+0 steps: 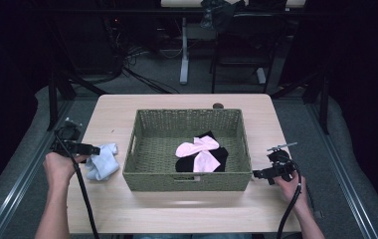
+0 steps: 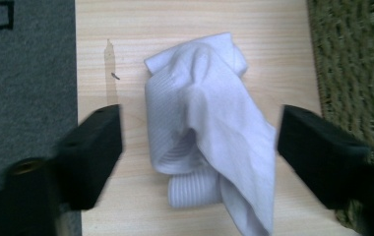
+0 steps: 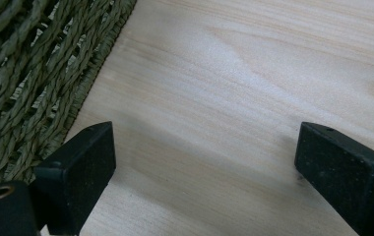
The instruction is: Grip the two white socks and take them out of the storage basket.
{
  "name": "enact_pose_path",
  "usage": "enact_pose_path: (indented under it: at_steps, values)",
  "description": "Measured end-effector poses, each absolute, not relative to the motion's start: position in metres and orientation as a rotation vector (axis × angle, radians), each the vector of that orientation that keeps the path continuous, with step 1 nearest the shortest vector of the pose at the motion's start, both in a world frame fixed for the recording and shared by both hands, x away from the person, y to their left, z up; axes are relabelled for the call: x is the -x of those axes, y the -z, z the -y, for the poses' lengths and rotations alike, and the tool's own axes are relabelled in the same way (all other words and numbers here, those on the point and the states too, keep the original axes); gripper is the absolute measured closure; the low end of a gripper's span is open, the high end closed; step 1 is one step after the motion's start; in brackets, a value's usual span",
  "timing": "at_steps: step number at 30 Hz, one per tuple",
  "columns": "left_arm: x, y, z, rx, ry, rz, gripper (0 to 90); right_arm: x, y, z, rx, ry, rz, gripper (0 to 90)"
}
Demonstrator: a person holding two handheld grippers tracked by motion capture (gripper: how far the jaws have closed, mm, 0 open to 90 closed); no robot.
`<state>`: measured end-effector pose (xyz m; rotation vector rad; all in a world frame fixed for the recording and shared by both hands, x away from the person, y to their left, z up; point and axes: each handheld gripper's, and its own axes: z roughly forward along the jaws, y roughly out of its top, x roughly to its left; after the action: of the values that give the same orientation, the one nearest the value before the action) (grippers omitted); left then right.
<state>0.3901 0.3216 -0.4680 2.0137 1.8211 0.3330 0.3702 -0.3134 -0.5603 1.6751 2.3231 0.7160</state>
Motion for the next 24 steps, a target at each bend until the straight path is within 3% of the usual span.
enact_pose_path:
  at_steps: [1,3,7,14,24]
  values:
    - [-0.384,0.466,-0.322,-2.009,-0.343,-1.808,14.3,-0.370,0.560,0.313,-1.675,-0.714,-2.322,8.2]
    - [-0.377,0.465,-0.322,-2.005,-0.356,-1.794,4.3,-0.370,0.560,0.314,-1.677,-0.712,-2.320,8.2]
    - [-0.360,0.464,-0.320,-1.986,-0.388,-1.758,0.6,-0.369,0.559,0.312,-1.669,-0.723,-2.321,8.0]
    - [-0.330,0.470,-0.311,-1.977,-0.461,-1.706,0.3,-0.369,0.559,0.313,-1.667,-0.724,-2.324,7.9]
    - [-0.293,0.508,-0.304,-1.967,-0.610,-1.734,0.2,-0.369,0.560,0.312,-1.669,-0.722,-2.321,7.9]
